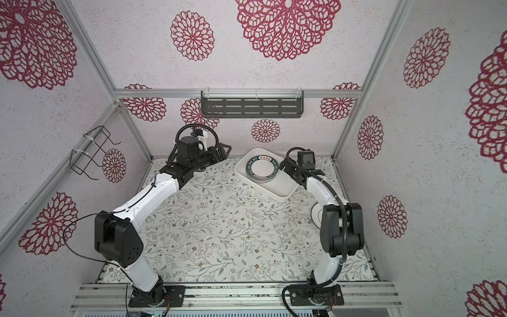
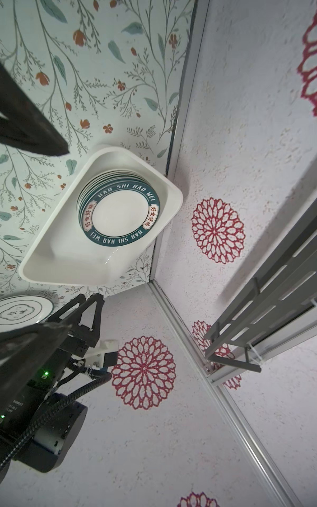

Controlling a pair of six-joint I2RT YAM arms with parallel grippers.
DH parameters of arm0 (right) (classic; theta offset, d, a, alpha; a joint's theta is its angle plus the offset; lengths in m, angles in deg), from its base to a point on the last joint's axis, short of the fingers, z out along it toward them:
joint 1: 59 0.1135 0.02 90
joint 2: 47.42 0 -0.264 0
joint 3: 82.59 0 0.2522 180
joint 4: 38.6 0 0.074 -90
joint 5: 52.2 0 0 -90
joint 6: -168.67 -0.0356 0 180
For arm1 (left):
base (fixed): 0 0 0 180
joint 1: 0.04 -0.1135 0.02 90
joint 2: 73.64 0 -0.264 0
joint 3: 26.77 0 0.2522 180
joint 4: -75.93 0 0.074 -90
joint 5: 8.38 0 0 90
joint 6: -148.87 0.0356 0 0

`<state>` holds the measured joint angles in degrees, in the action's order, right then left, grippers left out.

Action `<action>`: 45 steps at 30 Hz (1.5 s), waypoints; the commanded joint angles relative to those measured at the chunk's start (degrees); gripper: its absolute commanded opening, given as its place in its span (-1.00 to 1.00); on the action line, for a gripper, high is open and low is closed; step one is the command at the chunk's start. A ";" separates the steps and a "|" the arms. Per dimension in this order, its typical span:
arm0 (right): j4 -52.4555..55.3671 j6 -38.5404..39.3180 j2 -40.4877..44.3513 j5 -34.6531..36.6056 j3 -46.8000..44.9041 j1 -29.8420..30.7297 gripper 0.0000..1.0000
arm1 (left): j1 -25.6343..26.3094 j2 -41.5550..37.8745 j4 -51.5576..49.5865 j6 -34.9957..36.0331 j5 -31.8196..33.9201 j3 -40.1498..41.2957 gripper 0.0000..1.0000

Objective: Place the plates into the plastic bin on the countertop
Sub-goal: Place the plate in the plastic bin, then pick up the plate from the middle-right of the table.

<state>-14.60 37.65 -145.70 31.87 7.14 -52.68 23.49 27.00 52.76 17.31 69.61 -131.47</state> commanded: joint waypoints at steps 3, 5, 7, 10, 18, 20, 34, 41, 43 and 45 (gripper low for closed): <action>3.53 -0.92 9.35 7.94 -9.18 -3.23 0.98 | 3.82 3.85 -2.61 2.21 -2.70 -4.85 0.94; 4.10 -2.17 12.93 9.17 -13.26 -4.80 0.98 | 5.42 5.33 -4.50 3.21 -2.97 -6.86 0.94; 4.70 -3.28 16.32 10.20 -17.13 -6.40 0.98 | 7.04 6.60 -6.07 4.12 -3.02 -8.57 0.94; 6.32 -4.02 21.25 11.50 -22.04 -8.52 0.98 | 9.19 8.05 -7.09 4.58 -3.13 -9.95 0.94; 11.78 -5.18 31.81 13.03 -31.54 -16.22 0.98 | 13.91 10.20 -7.64 4.52 -1.44 -11.10 0.94; 12.53 -4.54 33.61 11.37 -33.25 -18.97 0.98 | 15.08 11.07 -7.90 4.47 -1.09 -11.76 0.94; 10.70 -3.46 41.19 1.24 -45.63 -36.15 0.95 | 18.71 17.72 -11.51 4.30 -1.82 -19.46 0.94; 4.12 -3.85 38.28 -5.63 -50.18 -40.10 0.87 | 19.27 18.36 -11.94 3.88 -1.88 -20.76 0.94; 2.04 -4.14 37.56 -6.99 -51.31 -40.76 0.85 | 19.41 18.37 -11.98 3.93 -1.55 -20.95 0.95; 0.05 -4.51 36.83 -8.26 -52.48 -41.71 0.82 | 19.54 18.32 -11.90 3.77 -1.20 -20.99 0.95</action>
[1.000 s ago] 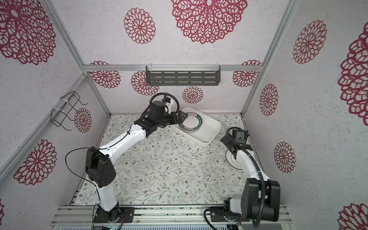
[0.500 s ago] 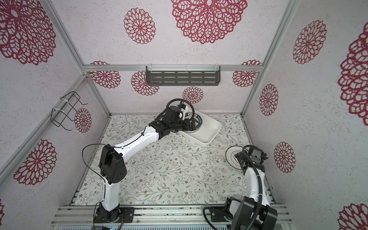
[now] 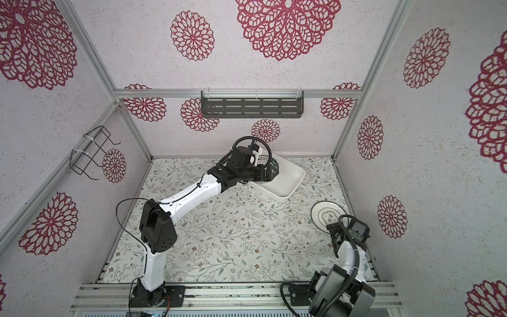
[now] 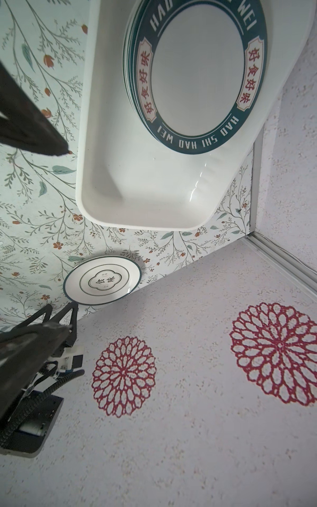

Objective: Place the plates into the plastic bin on the countertop
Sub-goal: Pick up the plate from the middle-right of the table.

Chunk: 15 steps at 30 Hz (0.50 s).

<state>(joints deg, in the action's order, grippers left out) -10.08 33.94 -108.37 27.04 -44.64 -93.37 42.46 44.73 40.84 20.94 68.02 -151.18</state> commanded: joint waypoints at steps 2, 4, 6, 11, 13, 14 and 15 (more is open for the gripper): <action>-6.18 -0.88 -1.28 -4.42 -1.56 -1.70 0.77 | 0.78 0.64 0.00 0.05 0.64 -1.17 0.95; -8.00 -1.09 -2.44 -4.22 -2.25 -2.14 0.72 | 0.99 0.41 0.04 -0.07 1.08 -0.98 0.95; -10.59 -1.50 -4.38 -4.96 -2.77 -2.75 0.65 | 1.23 0.27 0.00 -0.09 1.38 -0.80 0.95; -14.59 -2.60 -10.16 -7.95 -2.83 -3.85 0.46 | 1.42 -0.59 -0.15 -0.04 2.29 0.14 0.95; -15.19 -2.97 -12.00 -8.68 -2.91 -4.04 0.40 | 1.53 -1.03 -0.08 0.07 2.57 0.53 0.95; -15.52 -3.17 -12.64 -8.96 -3.04 -4.10 0.36 | 1.51 -1.28 -0.04 0.13 2.79 0.84 0.94; -15.81 -3.33 -13.16 -9.24 -3.23 -4.13 0.30 | 1.53 -1.46 -0.04 0.14 2.95 1.15 0.94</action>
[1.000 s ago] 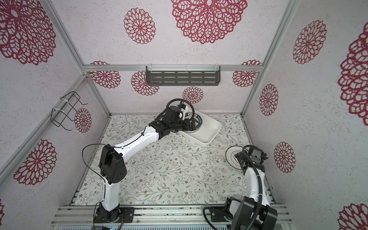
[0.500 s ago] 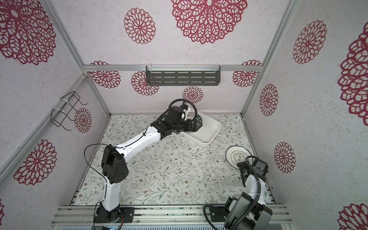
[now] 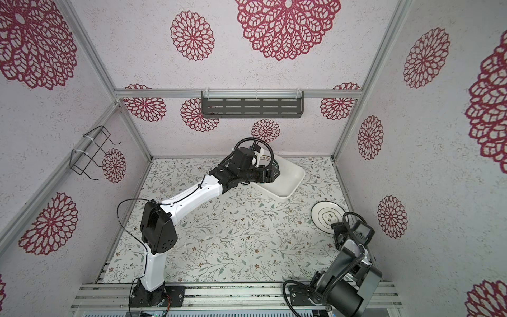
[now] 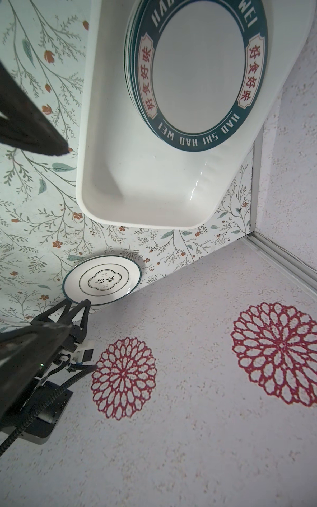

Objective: Place the plates into the plastic bin on the countertop
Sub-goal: Pick up the plate from the middle-right of the table.

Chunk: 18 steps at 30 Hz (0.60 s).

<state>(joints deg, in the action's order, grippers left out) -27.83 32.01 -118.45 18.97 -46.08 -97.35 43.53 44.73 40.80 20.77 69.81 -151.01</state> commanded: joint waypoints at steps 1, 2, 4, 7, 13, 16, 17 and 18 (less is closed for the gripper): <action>1.72 -1.56 -3.55 -1.43 -1.86 -0.15 0.25 | 0.46 -1.60 0.14 0.31 1.31 1.13 0.94; 1.66 -1.47 -3.95 -1.68 -1.92 -0.16 0.19 | 0.47 -1.84 0.24 0.29 1.51 1.38 0.94; 1.75 -1.15 -4.22 -2.20 -1.91 -0.24 0.08 | 0.54 -2.20 0.55 0.31 1.68 1.85 0.94; 1.84 -1.08 -4.35 -2.26 -1.91 -0.21 -0.23 | 0.55 -2.58 1.14 0.18 1.95 2.50 0.94; 1.91 -1.77 -4.15 -3.03 -1.57 -0.32 -0.81 | 0.54 -3.03 0.59 0.49 2.60 2.56 0.94; 2.58 -1.68 -3.44 -3.40 -0.91 -0.38 -0.88 | 0.55 -2.91 0.62 0.49 2.64 2.39 0.94; 2.86 -1.55 -3.03 -3.48 -0.66 -0.41 -0.90 | 0.55 -2.81 0.61 0.48 2.63 2.23 0.94; 3.17 -1.46 -2.52 -3.49 -0.40 -0.41 -0.91 | 0.55 -2.79 0.55 0.44 2.60 2.28 0.94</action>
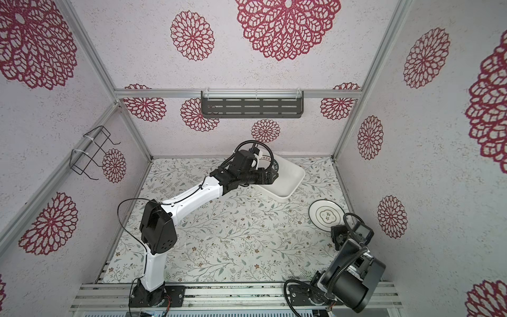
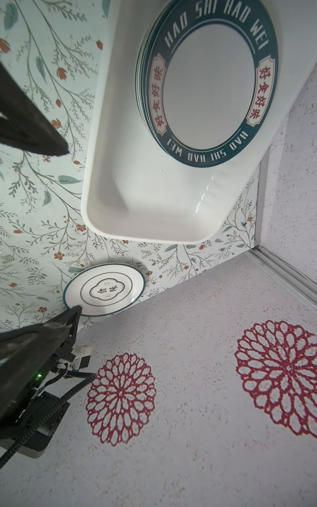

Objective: Place the plates into the plastic bin on the countertop
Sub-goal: Pick up the plate from the middle-right of the table, then place the plate in the plastic bin.

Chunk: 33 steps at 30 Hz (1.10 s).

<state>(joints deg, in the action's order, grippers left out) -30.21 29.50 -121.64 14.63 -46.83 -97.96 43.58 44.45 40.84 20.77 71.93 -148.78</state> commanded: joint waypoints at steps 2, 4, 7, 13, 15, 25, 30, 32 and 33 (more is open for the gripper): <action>6.68 1.31 2.07 0.79 1.14 0.20 -0.96 | 0.51 -2.45 0.51 0.48 0.54 -0.12 0.94; 7.93 1.66 3.74 0.99 1.94 0.20 -1.00 | 0.51 -2.50 0.46 0.49 0.51 -0.12 0.94; 11.10 2.55 7.15 1.94 3.91 0.20 -1.00 | 0.51 -2.41 0.43 0.41 0.48 -0.10 0.94; 17.33 5.54 12.77 1.81 9.99 0.14 -1.00 | 0.45 -2.15 0.30 0.45 0.80 -0.36 0.94; 18.72 6.58 13.22 0.51 12.30 0.11 -1.00 | 0.51 -2.26 0.36 0.44 1.55 -0.13 0.94; 14.82 3.37 15.20 -13.02 18.19 0.66 -1.00 | 0.18 -2.97 0.70 0.74 2.79 0.67 0.94; 6.94 0.52 16.37 -16.73 19.13 5.24 -1.00 | -0.62 -4.53 1.40 -0.50 2.32 2.14 0.94; 4.40 0.05 15.50 -16.96 20.14 8.94 -1.00 | -1.18 -4.99 1.85 -1.06 1.98 3.64 0.94; 3.22 -0.21 14.98 -17.06 20.48 10.70 -1.00 | -1.40 -6.59 2.14 -1.35 1.38 4.25 0.94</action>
<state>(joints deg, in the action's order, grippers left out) -18.14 31.36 -107.26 2.15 -29.69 -90.84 43.10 42.20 41.24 20.22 73.94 -145.83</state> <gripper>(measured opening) 0.055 0.972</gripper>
